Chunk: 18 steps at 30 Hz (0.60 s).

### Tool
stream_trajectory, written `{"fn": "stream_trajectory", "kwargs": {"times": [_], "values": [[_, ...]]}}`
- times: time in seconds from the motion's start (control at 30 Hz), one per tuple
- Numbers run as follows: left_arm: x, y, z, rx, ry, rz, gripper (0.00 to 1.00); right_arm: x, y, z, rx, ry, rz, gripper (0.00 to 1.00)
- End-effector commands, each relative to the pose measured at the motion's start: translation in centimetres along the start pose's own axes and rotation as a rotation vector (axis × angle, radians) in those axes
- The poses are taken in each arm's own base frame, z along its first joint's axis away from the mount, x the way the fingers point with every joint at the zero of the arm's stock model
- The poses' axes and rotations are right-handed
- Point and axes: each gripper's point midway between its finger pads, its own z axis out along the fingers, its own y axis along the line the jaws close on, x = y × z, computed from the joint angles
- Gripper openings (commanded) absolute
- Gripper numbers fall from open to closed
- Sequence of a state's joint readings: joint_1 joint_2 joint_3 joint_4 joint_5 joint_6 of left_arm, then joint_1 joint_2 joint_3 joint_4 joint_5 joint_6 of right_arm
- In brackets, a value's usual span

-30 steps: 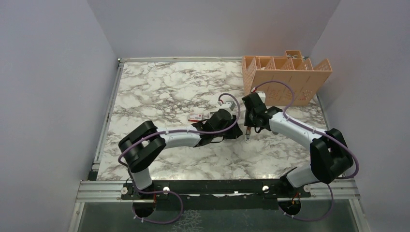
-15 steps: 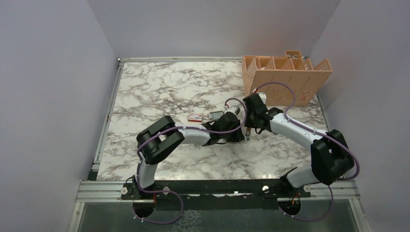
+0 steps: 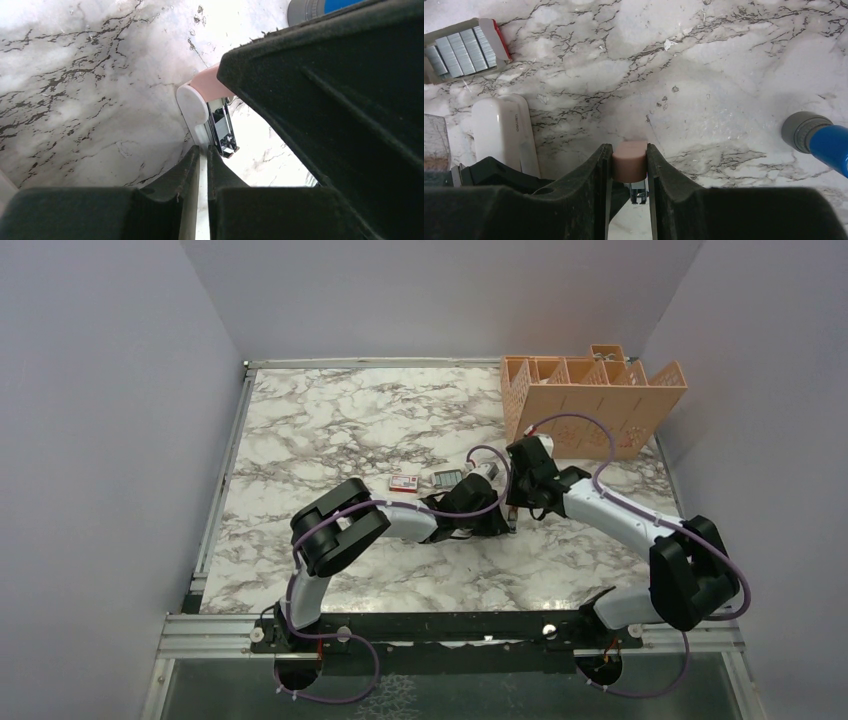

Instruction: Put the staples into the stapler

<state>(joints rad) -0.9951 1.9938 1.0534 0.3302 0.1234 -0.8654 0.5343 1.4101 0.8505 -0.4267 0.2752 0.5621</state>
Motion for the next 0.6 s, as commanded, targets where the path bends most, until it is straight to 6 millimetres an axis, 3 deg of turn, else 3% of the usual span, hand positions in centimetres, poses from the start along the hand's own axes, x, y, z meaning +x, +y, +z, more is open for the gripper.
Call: {"fn": "stream_trajectory", "kwargs": {"times": [0.0,0.2,0.57], "values": [[1.8,2.3,0.6,-0.052,0.03,-0.013,0.08,2.8,0.1,-0.8,-0.041,0.098,0.037,0.32],[1.9,3.6,0.6,-0.102,0.022,-0.009,0.07,5.4,-0.8,-1.0,-0.031,0.165,0.044,0.28],[1.9,4.7,0.8,-0.157,0.017,0.0,0.07,8.4,-0.6,-1.7,-0.028,0.218,0.02,0.27]]}}
